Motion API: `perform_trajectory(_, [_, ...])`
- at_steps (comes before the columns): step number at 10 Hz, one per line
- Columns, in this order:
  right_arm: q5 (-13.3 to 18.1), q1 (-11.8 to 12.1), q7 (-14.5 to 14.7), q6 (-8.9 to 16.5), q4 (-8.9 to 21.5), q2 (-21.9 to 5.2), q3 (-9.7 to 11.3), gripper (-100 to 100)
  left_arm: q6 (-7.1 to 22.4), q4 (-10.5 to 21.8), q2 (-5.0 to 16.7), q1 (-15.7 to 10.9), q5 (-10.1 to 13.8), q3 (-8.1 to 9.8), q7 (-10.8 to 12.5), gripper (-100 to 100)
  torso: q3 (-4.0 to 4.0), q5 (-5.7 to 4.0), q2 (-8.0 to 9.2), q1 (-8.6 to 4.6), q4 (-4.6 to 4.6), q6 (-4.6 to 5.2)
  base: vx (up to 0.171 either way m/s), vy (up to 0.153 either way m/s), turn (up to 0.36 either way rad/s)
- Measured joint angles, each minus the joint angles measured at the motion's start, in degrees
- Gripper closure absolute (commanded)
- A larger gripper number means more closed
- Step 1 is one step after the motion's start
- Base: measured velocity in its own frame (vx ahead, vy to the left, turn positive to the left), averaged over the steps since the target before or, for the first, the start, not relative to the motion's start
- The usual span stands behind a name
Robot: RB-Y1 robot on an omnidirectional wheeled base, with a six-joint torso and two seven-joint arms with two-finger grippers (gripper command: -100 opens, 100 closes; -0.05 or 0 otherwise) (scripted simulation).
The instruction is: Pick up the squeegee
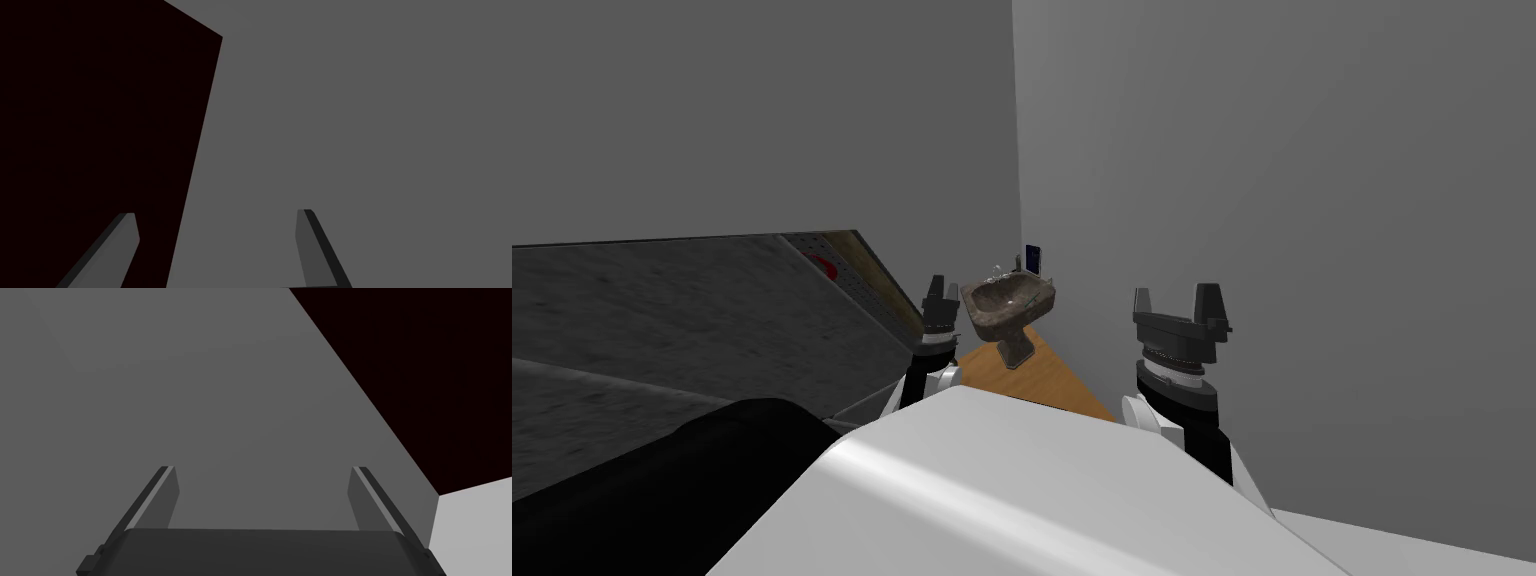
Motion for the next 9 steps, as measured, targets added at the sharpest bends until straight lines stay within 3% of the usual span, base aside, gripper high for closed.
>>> perform_trajectory(5, [0.00,0.00,0.00,0.00,0.00,0.00,0.00,0,6.61,0.66,5.56,-2.20,1.29,0.68,2.50,-100,0.03,0.00,0.06,0.00,0.01,0.00,-0.013,-0.004,-0.009])
perform_trajectory(9, [0.00,0.00,0.00,0.00,0.00,0.00,0.00,0,12.85,1.24,8.15,-4.70,2.17,1.32,4.30,-100,0.03,0.00,0.06,-0.01,0.01,0.00,-0.015,-0.003,-0.009])
